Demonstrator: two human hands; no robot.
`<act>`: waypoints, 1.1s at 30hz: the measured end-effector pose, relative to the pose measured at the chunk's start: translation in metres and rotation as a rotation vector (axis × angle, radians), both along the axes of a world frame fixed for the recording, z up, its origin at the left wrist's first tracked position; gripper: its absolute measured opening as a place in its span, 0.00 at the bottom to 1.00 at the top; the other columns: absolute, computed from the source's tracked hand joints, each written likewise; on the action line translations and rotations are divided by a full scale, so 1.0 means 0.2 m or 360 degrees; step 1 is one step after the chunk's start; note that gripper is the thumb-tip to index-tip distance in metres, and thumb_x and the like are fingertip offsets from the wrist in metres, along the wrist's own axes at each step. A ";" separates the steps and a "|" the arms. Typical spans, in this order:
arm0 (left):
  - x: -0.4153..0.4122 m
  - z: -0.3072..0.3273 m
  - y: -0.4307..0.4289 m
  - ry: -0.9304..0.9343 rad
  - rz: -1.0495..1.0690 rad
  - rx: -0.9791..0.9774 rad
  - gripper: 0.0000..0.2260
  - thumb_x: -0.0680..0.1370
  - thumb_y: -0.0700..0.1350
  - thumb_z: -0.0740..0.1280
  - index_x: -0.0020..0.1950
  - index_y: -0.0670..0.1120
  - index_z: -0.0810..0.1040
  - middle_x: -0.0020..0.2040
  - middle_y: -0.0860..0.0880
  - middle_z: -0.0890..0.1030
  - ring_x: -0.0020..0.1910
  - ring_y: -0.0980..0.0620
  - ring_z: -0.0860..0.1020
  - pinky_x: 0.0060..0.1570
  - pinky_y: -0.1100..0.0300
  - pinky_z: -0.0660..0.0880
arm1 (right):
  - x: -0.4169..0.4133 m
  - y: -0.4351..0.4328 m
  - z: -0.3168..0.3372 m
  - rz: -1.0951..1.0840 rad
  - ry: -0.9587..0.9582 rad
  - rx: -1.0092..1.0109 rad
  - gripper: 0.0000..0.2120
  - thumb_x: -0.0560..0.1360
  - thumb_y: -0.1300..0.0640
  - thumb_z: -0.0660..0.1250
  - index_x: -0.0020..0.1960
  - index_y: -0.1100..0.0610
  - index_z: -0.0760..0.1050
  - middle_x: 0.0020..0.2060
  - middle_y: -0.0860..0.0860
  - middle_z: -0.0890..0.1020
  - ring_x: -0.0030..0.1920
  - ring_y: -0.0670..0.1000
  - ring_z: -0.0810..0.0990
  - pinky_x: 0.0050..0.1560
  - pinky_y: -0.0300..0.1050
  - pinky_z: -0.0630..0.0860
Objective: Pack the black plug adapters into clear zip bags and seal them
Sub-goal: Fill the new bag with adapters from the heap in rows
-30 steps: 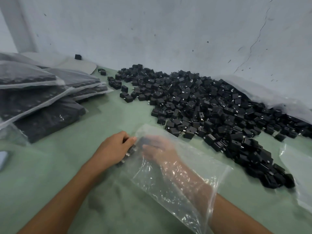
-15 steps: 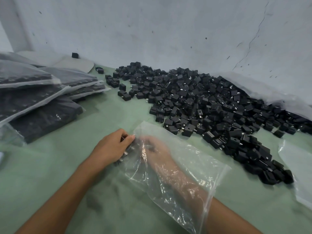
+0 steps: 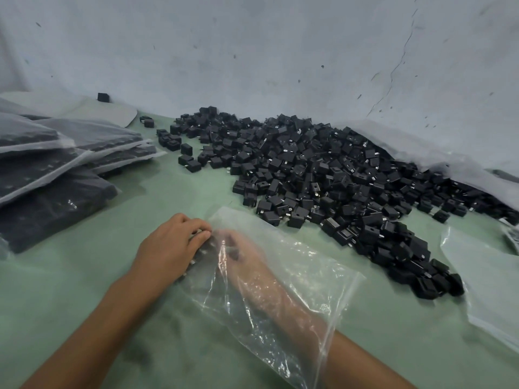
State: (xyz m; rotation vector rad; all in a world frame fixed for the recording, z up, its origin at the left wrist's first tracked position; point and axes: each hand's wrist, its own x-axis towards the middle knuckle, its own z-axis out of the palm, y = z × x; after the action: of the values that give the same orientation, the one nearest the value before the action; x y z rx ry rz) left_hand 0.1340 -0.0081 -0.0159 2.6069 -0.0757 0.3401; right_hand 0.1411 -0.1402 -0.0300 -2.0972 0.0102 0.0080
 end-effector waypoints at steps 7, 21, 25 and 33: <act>0.04 -0.03 0.02 0.0094 -0.0024 -0.0008 0.09 0.81 0.57 0.60 0.55 0.67 0.79 0.46 0.59 0.73 0.39 0.60 0.74 0.38 0.59 0.68 | -0.16 -0.24 0.07 0.0425 -0.0059 0.0073 0.16 0.82 0.55 0.62 0.69 0.53 0.71 0.62 0.53 0.79 0.61 0.53 0.79 0.65 0.49 0.74; 0.05 -0.03 0.02 0.0085 -0.0088 -0.0162 0.10 0.80 0.54 0.64 0.44 0.71 0.75 0.44 0.59 0.77 0.35 0.58 0.78 0.32 0.63 0.68 | -0.60 -1.31 0.34 0.0112 0.0000 -0.0043 0.10 0.79 0.62 0.68 0.46 0.50 0.84 0.38 0.49 0.84 0.38 0.47 0.80 0.40 0.42 0.78; 0.04 -0.02 0.02 0.0075 -0.0107 -0.0178 0.11 0.80 0.52 0.65 0.42 0.69 0.76 0.39 0.59 0.80 0.33 0.55 0.80 0.32 0.63 0.70 | -0.37 -1.42 0.37 -0.0173 -0.0426 -0.0459 0.12 0.78 0.61 0.69 0.51 0.44 0.82 0.42 0.40 0.83 0.40 0.41 0.80 0.42 0.33 0.75; 0.03 -0.03 0.03 0.0083 -0.0112 -0.0199 0.09 0.80 0.56 0.63 0.43 0.70 0.76 0.40 0.60 0.79 0.34 0.56 0.80 0.33 0.61 0.73 | 0.03 -1.51 0.21 -0.0103 -0.0244 -0.1456 0.25 0.80 0.54 0.65 0.75 0.47 0.65 0.71 0.46 0.70 0.71 0.54 0.63 0.70 0.50 0.65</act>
State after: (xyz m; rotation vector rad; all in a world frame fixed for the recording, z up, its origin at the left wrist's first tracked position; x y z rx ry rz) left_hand 0.1401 -0.0028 -0.0211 2.4805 -0.1241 0.2435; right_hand 0.1466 -0.4413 0.0126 -3.0040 -0.0139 -0.2368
